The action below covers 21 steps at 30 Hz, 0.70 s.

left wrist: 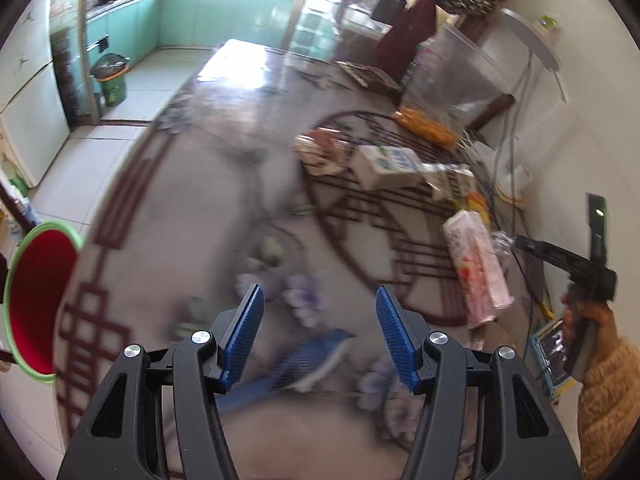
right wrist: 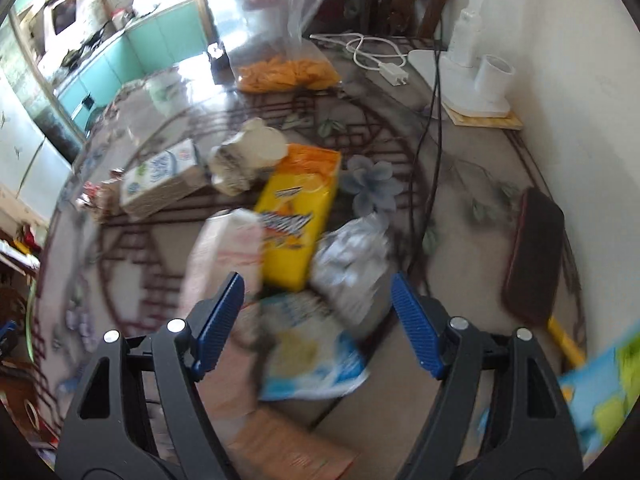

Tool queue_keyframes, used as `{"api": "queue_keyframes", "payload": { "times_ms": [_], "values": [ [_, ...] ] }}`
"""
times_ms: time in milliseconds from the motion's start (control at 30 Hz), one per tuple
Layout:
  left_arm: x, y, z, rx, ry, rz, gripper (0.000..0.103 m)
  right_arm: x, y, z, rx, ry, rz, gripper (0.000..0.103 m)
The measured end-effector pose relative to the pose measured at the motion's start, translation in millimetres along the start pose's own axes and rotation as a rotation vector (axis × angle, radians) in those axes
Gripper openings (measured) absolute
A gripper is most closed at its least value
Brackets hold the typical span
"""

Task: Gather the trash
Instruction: 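Move both open tools back over the table, then grasp pink paper box with left tool while right tool grasps crumpled foil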

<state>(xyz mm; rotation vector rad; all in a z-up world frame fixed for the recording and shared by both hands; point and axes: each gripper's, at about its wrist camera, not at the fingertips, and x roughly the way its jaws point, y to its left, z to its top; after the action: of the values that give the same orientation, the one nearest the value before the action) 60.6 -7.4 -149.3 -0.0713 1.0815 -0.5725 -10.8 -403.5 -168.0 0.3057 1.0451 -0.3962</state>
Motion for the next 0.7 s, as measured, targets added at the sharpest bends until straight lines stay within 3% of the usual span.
{"api": "queue_keyframes", "payload": {
  "times_ms": [133, 233, 300, 333, 467, 700],
  "values": [
    [15, -50, 3, 0.053, 0.032, -0.054, 0.057, 36, -10, 6, -0.04, 0.079, 0.04, 0.073],
    [28, -86, 6, 0.1, 0.057, -0.095, 0.061, 54, -19, 6, -0.028, 0.113, 0.092, 0.065],
    [40, -111, 10, 0.133, 0.077, -0.123, 0.061, 54, -27, 7, 0.004, 0.118, 0.152, 0.049],
    [48, -125, 11, 0.15, 0.089, -0.138, 0.061, 53, -28, 8, -0.004, 0.112, 0.143, 0.045],
    [79, -166, 15, 0.189, 0.147, -0.187, 0.061, 47, -31, 4, -0.036, 0.117, 0.159, 0.044],
    [120, -193, 14, 0.211, 0.209, -0.111, 0.061, -1, -45, -9, 0.018, 0.02, 0.201, 0.044]
  ]
}}
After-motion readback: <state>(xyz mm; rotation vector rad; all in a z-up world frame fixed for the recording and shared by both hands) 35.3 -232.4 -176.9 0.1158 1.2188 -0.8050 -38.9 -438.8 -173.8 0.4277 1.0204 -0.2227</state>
